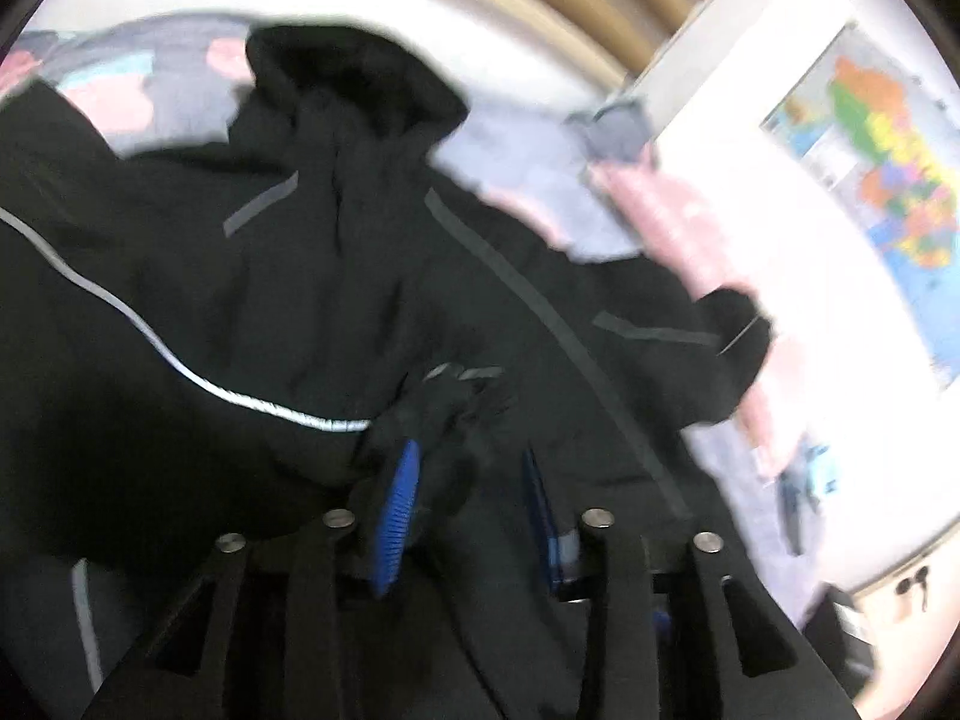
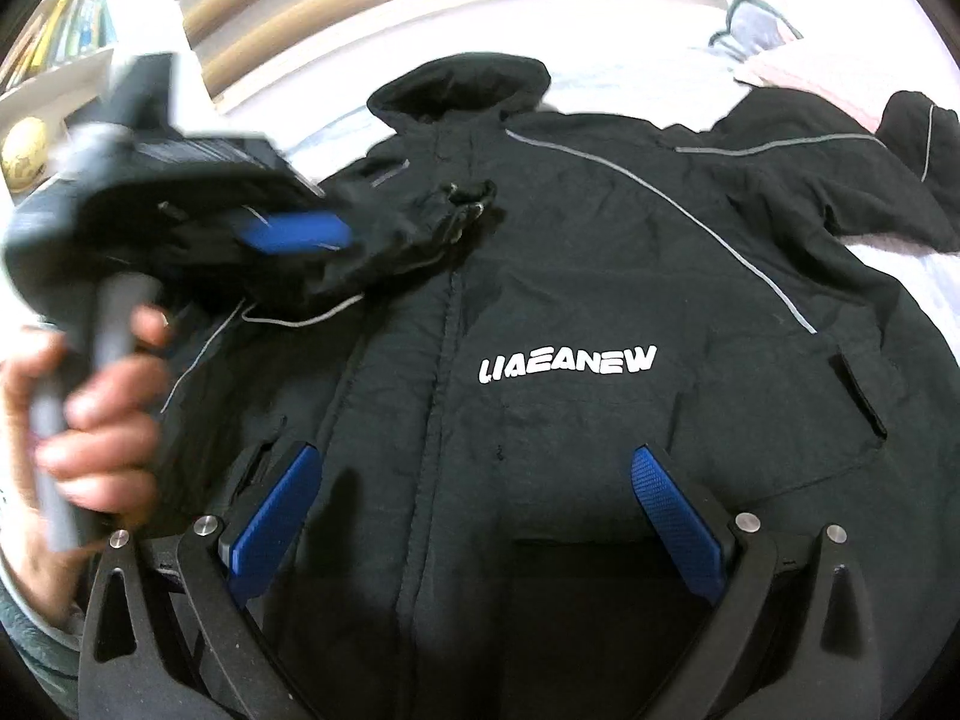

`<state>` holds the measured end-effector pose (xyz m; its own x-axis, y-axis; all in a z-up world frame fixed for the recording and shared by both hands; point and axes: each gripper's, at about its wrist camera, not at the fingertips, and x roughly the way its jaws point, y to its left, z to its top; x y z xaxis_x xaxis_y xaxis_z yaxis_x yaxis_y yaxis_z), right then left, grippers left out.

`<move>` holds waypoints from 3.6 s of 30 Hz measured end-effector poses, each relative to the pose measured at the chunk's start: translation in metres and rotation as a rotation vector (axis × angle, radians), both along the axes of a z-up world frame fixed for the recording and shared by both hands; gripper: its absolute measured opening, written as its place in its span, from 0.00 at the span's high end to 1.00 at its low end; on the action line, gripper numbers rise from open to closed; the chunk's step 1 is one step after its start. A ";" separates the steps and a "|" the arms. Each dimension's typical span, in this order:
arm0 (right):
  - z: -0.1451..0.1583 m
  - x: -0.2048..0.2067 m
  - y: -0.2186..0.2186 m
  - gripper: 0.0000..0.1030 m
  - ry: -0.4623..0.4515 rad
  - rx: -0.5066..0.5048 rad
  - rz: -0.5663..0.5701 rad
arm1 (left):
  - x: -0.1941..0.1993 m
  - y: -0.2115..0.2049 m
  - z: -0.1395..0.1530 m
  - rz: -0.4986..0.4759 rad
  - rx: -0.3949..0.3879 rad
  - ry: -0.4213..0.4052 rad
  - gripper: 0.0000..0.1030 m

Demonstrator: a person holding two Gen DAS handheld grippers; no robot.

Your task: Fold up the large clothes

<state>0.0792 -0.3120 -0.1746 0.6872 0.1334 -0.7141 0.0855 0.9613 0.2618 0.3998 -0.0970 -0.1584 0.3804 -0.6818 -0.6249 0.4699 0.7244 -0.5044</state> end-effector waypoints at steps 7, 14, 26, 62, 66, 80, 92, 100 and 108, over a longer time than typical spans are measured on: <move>0.052 0.053 -0.011 0.00 0.140 0.025 0.087 | -0.032 0.066 0.060 0.114 0.035 -0.190 0.33; 0.045 0.163 -0.003 0.10 0.130 0.002 0.104 | -0.035 0.113 0.050 0.252 0.101 -0.208 0.33; 0.072 0.182 -0.006 0.64 0.024 -0.047 0.110 | -0.025 0.117 0.062 0.342 0.220 -0.264 0.33; -0.001 0.172 -0.070 0.32 0.214 -0.310 0.028 | 0.021 0.055 -0.049 0.333 0.337 -0.180 0.34; 0.005 0.165 -0.066 0.32 0.182 -0.317 0.026 | 0.019 0.058 -0.049 0.331 0.306 -0.182 0.34; 0.110 0.087 -0.170 0.32 0.017 -0.289 -0.031 | 0.014 0.070 -0.049 0.335 0.257 -0.170 0.33; 0.165 0.037 -0.412 0.31 -0.042 -0.222 -0.426 | 0.016 0.067 -0.049 0.334 0.266 -0.173 0.32; 0.121 0.083 -0.483 0.29 0.094 -0.088 -0.446 | 0.019 0.065 -0.051 0.332 0.265 -0.174 0.30; 0.130 0.094 -0.456 0.85 0.026 -0.289 -0.436 | 0.022 0.062 -0.052 0.329 0.279 -0.178 0.29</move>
